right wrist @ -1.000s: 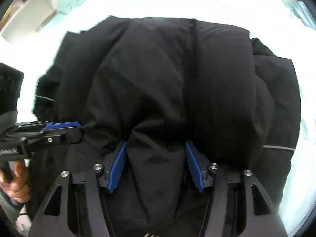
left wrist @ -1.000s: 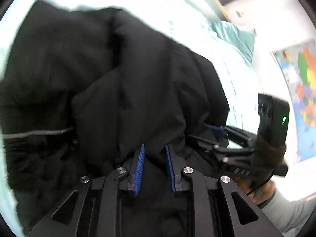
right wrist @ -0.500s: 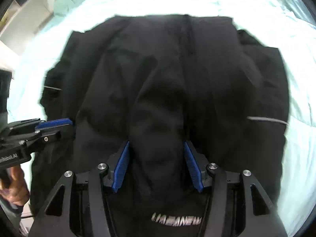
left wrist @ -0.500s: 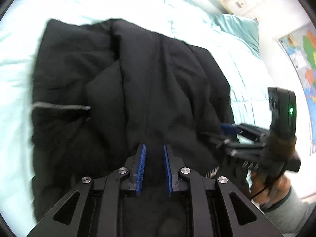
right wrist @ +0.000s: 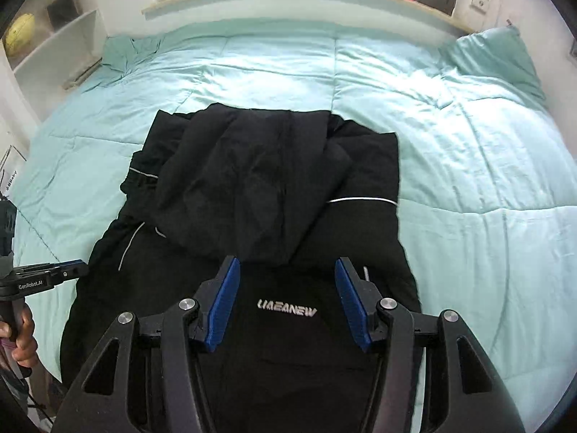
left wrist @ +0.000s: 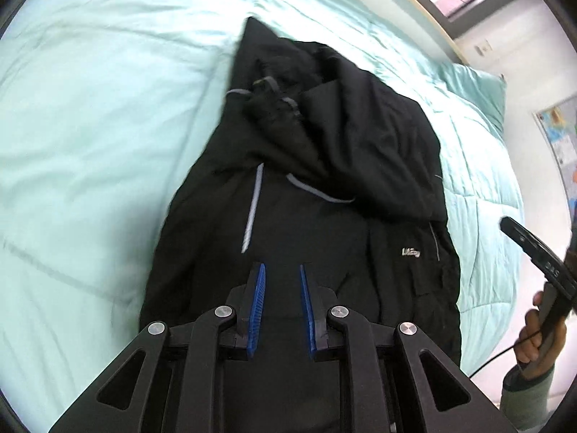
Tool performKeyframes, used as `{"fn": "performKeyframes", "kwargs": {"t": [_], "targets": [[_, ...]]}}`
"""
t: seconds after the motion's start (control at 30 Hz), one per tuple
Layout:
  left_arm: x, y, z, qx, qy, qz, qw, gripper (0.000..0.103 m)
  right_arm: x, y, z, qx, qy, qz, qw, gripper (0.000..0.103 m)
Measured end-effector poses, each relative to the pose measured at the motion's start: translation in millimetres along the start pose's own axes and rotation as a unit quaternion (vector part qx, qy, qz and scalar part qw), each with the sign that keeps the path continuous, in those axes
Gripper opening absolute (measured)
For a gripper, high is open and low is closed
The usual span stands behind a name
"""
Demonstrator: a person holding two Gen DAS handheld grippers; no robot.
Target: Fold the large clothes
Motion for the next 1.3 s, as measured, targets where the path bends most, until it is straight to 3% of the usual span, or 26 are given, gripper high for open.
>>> {"fn": "performKeyframes", "kwargs": {"t": [0.27,0.37,0.47,0.53,0.6,0.77,0.93,1.03,1.07,1.1,1.13,1.17,1.2,1.3], "targets": [[23.3,-31.2,0.4,0.018,0.035,-0.005,0.9992,0.02,-0.1,-37.9,16.5,0.019,-0.03,0.0,0.999,0.059],[37.4,-50.2,3.6,0.037,0.05,-0.013,0.998,0.02,-26.7,-68.6,33.4,0.053,-0.036,0.03,0.997,0.06],[64.9,-73.8,11.0,0.068,0.044,-0.055,0.9952,0.02,-66.9,-110.5,55.4,0.103,-0.039,0.078,0.991,0.06],[83.3,-88.1,16.9,0.091,0.022,-0.097,0.9908,0.02,-91.6,-141.2,67.9,0.136,-0.029,0.11,0.984,0.061],[96.7,-99.0,16.0,0.09,-0.008,-0.128,0.9877,0.02,-111.5,-170.7,78.9,0.164,-0.016,0.14,0.976,0.061],[107.0,-112.4,12.6,0.087,-0.034,-0.152,0.9839,0.02,-139.3,-225.8,97.1,0.215,0.027,0.207,0.954,0.061],[105.2,-115.5,14.3,0.092,-0.015,-0.146,0.9849,0.02,-142.7,-247.3,106.4,0.23,0.074,0.238,0.941,0.061],[103.2,-110.8,1.2,0.068,0.018,-0.137,0.9881,0.021,-137.8,-250.3,108.1,0.235,0.08,0.236,0.939,0.061],[102.4,-109.1,-3.8,0.062,0.024,-0.131,0.9891,0.023,-136.4,-250.9,107.8,0.235,0.077,0.233,0.94,0.061],[102.4,-107.9,-6.8,0.062,0.014,-0.128,0.9898,0.033,-135.0,-251.3,107.4,0.235,0.076,0.23,0.941,0.061],[103.2,-108.3,-6.2,0.068,0.002,-0.128,0.9895,0.056,-133.6,-251.8,106.6,0.234,0.076,0.229,0.942,0.061],[104.7,-110.0,-3.1,0.081,-0.009,-0.133,0.9877,0.065,-133.3,-253.1,105.8,0.233,0.076,0.229,0.942,0.061],[106.5,-111.9,1.0,0.09,-0.014,-0.138,0.9862,0.069,-134.1,-254.8,106.1,0.233,0.078,0.232,0.941,0.061],[110.8,-117.4,16.1,0.109,-0.009,-0.146,0.9832,0.069,-137.2,-256.4,106.9,0.233,0.086,0.239,0.939,0.061]]}}
Point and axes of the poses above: each gripper's, at about its wrist camera, not at the fingertips, and z roughly the way its jaws point, x to its left, y to its top, the point moved 8 cm from there along z, roughly the way its jaws point, and after that the axes turned 14 degrees about x, right-handed, at the moved point
